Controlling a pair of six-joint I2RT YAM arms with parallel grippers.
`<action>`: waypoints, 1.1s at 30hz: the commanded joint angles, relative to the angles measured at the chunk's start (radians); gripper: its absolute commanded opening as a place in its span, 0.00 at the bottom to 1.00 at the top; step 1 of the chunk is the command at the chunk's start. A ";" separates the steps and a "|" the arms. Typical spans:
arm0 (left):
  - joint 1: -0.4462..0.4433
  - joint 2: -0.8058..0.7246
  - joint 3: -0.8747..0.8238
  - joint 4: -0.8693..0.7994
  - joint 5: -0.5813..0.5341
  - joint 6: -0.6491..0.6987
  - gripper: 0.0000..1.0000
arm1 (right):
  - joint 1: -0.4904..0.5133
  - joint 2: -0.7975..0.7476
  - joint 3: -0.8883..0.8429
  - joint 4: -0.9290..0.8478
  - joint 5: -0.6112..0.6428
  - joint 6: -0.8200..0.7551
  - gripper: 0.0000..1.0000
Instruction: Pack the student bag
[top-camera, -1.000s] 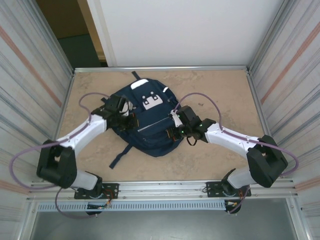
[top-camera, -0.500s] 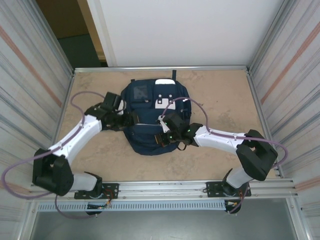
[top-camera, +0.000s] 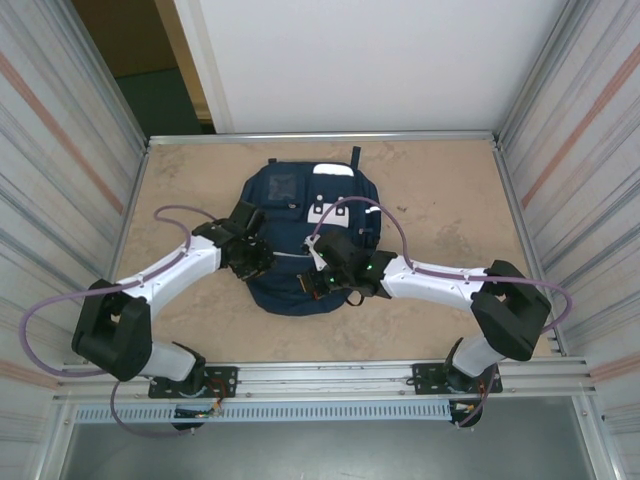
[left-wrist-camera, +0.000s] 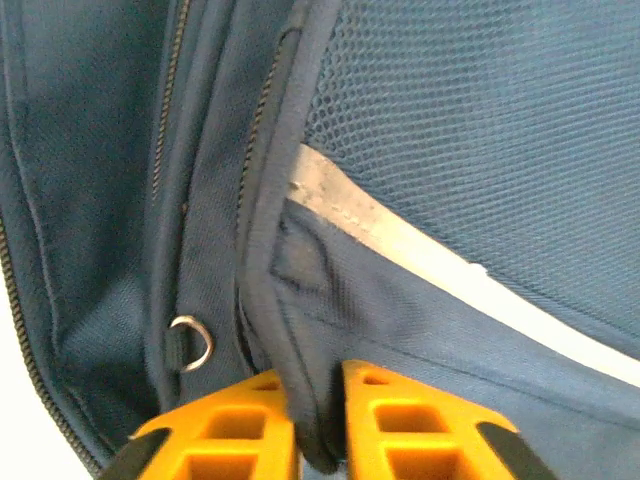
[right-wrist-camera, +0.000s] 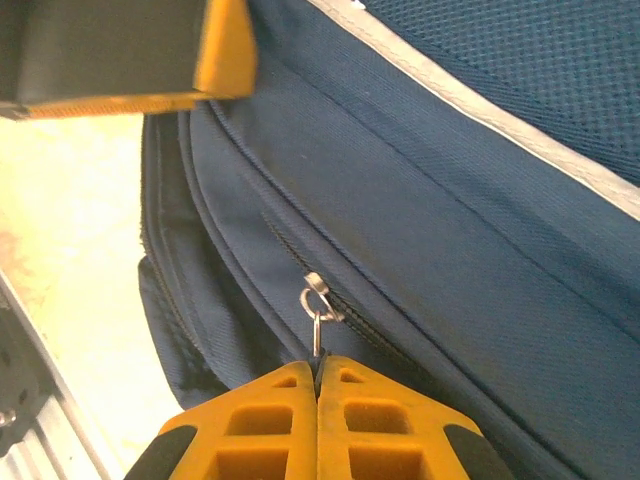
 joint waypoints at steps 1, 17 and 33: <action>0.021 -0.007 0.058 0.000 -0.088 0.040 0.00 | 0.007 -0.041 -0.030 -0.028 0.060 0.002 0.00; 0.261 0.156 0.268 -0.014 0.164 0.482 0.00 | -0.135 -0.219 -0.208 -0.103 0.044 -0.019 0.00; 0.217 0.046 0.198 -0.091 0.210 0.300 0.60 | -0.006 0.004 0.060 0.012 -0.026 0.017 0.00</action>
